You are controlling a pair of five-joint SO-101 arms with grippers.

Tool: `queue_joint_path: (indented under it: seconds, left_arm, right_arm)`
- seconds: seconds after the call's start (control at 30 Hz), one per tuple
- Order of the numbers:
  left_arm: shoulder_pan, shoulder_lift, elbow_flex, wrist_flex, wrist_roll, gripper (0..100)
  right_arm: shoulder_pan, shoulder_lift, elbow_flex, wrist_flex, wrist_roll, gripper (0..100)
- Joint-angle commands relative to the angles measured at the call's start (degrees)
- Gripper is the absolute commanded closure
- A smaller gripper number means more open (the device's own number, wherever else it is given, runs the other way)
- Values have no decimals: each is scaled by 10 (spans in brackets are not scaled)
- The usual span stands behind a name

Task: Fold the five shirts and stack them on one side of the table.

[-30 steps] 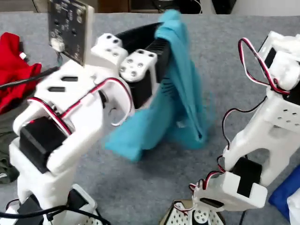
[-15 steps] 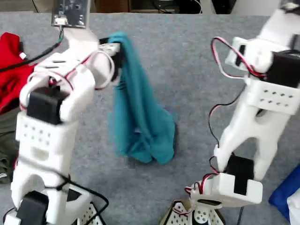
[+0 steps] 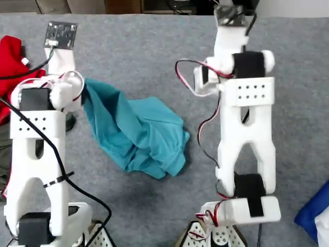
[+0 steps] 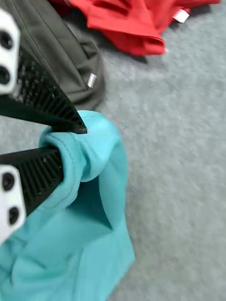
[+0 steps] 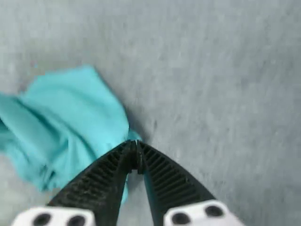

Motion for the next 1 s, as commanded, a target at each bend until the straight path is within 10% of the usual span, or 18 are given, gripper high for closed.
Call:
queue_joint_path:
  seconds: [0.0, 0.47, 0.97]
  left_arm:
    - [-30, -6, 15, 4, -33, 980]
    - [-138, -7, 98, 47, -309, 980]
    - [-155, -7, 98, 120, -377, 980]
  right_arm:
    - [-16, -79, 83, 9, 5, 991]
    - [-79, -10, 231, -168, 0, 990]
    - [-157, 485, -294, -96, -53, 989]
